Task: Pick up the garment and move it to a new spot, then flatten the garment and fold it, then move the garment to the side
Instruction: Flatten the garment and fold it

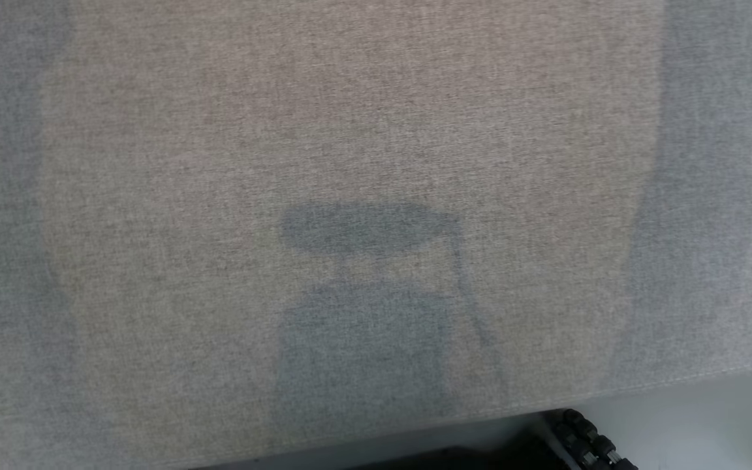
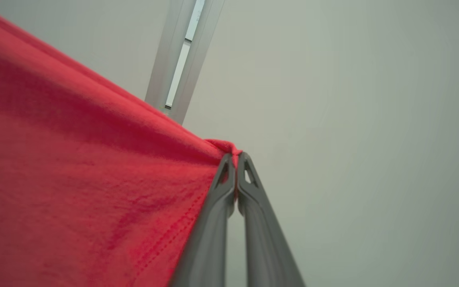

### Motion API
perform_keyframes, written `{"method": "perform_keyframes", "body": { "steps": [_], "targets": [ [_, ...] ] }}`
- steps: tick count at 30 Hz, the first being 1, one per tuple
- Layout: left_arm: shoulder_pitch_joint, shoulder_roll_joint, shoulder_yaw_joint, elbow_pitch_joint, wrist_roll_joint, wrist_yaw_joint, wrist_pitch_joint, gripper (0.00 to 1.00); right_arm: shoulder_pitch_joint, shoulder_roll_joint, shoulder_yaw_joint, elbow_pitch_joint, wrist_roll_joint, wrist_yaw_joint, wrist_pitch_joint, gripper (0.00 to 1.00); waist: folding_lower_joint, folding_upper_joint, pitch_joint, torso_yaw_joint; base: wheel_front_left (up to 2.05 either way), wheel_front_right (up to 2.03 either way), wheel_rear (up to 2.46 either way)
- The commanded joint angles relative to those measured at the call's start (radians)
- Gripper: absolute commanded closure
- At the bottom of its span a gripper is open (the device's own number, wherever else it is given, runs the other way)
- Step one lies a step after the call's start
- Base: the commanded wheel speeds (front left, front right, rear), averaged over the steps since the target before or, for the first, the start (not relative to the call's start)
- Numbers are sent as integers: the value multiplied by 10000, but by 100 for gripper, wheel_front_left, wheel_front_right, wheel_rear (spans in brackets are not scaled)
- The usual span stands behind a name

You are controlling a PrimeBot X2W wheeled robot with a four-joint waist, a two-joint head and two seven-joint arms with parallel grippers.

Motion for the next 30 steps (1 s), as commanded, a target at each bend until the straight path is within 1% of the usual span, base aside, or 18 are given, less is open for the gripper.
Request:
{"method": "perform_keyframes", "body": {
  "steps": [1, 6, 7, 10, 11, 12, 15, 18, 20, 21, 22, 24, 27, 30],
  "targets": [
    [651, 129, 79, -264, -63, 41, -28, 100, 280, -177, 157, 92, 176, -23, -39, 100, -1, 0, 92, 257, 0, 0, 0],
    [2948, -51, 261, -1421, -342, 180, -19, 100, 898, -679, 1056, 213, 701, -23, -74, 100, -1, 0, -323, 673, 0, 0, 0],
    [3438, -246, 321, -1707, -439, 240, -20, 100, 1085, -842, 1171, 243, 866, -23, -52, 100, -1, 0, -494, 808, 0, 0, 0],
    [5106, -544, 450, -2426, -599, 408, -19, 100, 1658, -1158, 1586, 213, 1371, -23, 249, 100, -1, 0, -1015, 1019, 0, 0, 0],
    [5651, -596, 552, -2651, -596, 514, -21, 100, 1888, -1235, 1725, 183, 1584, -23, 449, 100, -1, 0, -1182, 1056, 0, 0, 0],
    [6193, -793, 666, -2933, -719, 582, -22, 100, 2211, -1344, 1875, 128, 1750, -23, 632, 100, -1, 0, -1408, 1128, 0, 0, 0],
    [7928, -1139, 847, -3512, -770, 723, -21, 100, 3246, -1590, 2443, -179, 2519, -24, 1367, 100, -1, 0, -2056, 1242, 0, 0, 0],
    [9541, -1511, 999, -3913, -908, 774, -21, 100, 4505, -1915, 2920, -895, 3421, -26, 2222, 100, -1, 0, -2692, 1296, 0, 0, 0],
    [10562, -1760, 1074, -4105, -979, 793, -23, 100, 5507, -2244, 3065, -1526, 3886, -26, 2827, 100, -1, 0, -3106, 1348, 0, 0, 0],
    [11030, -1849, 1083, -4151, -962, 789, -23, 100, 6058, -2374, 3048, -1877, 4103, -28, 3117, 100, -1, 0, -3307, 1369, 0, 0, 0],
    [11860, -2022, 1032, -4186, -838, 808, -23, 100, 7166, -2602, 2786, -2608, 4437, -34, 3671, 100, -1, 0, -3689, 1448, 0, 0, 0],
    [12640, -2169, 916, -4127, -699, 833, -23, 100, 8373, -2655, 2358, -3358, 4660, -34, 4177, 100, -1, 0, -4064, 1514, 0, 0, 0],
    [13679, -2367, 877, -4076, -657, 886, -23, 100, 10126, -2363, 1524, -4465, 4771, -34, 4852, 100, -1, 0, -4520, 1554, 0, 0, 0],
    [14501, -2561, 833, -3958, -691, 907, -23, 100, 11669, -1803, 573, -5487, 4683, -34, 5315, 100, -1, 0, -4915, 1628, 0, 0, 0]
  ]
}}
